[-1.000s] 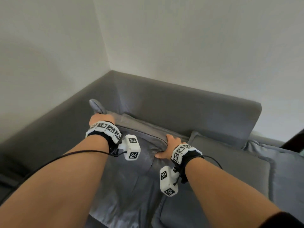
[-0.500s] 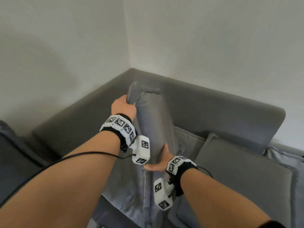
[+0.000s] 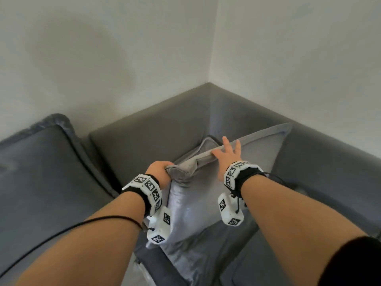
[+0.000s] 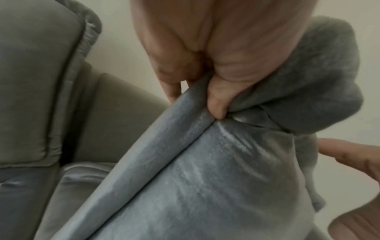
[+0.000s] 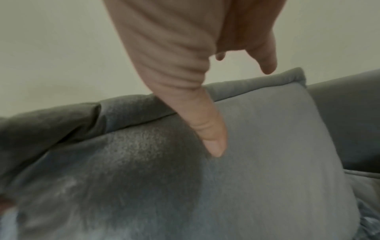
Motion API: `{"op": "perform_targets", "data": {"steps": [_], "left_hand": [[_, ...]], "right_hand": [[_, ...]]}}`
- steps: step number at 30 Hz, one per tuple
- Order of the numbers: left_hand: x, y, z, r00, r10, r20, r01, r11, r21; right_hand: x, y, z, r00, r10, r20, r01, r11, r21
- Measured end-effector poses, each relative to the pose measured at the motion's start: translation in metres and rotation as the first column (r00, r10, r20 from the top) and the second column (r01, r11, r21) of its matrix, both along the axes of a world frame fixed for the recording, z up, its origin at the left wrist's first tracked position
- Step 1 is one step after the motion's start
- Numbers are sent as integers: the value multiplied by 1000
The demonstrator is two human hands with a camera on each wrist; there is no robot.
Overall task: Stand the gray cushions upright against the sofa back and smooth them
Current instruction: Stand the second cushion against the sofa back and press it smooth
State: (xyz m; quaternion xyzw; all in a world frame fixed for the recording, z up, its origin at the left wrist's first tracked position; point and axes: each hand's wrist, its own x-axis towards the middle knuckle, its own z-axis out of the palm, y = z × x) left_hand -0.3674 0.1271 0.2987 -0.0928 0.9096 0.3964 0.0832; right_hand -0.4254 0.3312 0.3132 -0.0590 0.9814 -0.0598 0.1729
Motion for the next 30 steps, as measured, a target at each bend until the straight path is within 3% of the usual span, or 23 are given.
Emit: {"op": "perform_targets", "data": {"steps": [2, 6, 9, 16, 21, 24, 27, 30], "left_hand": [[7, -8, -7, 996, 84, 13, -84, 996, -28], [10, -18, -14, 963, 262, 66, -253, 960, -122], [8, -23, -22, 922, 363, 135, -353, 931, -87], [-3, -29, -28, 819, 402, 409, -483, 869, 113], [-7, -37, -81, 755, 419, 504, -602, 747, 281], [8, -21, -62, 726, 403, 556, -656, 648, 386], [18, -20, -68, 751, 322, 577, -641, 568, 516], [13, -25, -82, 745, 469, 475, -666, 470, 580]], "right_hand": [[1, -15, -8, 994, 101, 51, -104, 993, 61], [-3, -31, -22, 971, 228, -71, -207, 952, 225], [-13, -33, -30, 955, 279, -97, -242, 927, 287], [-50, -13, -32, 996, 74, 48, -84, 959, 269], [-67, 2, -52, 986, 158, 52, -165, 960, 226], [-69, -4, -63, 983, 170, 71, -181, 961, 207], [-75, -21, -70, 981, 177, 77, -190, 958, 217], [-84, -41, -68, 986, 163, 31, -166, 970, 176]]}}
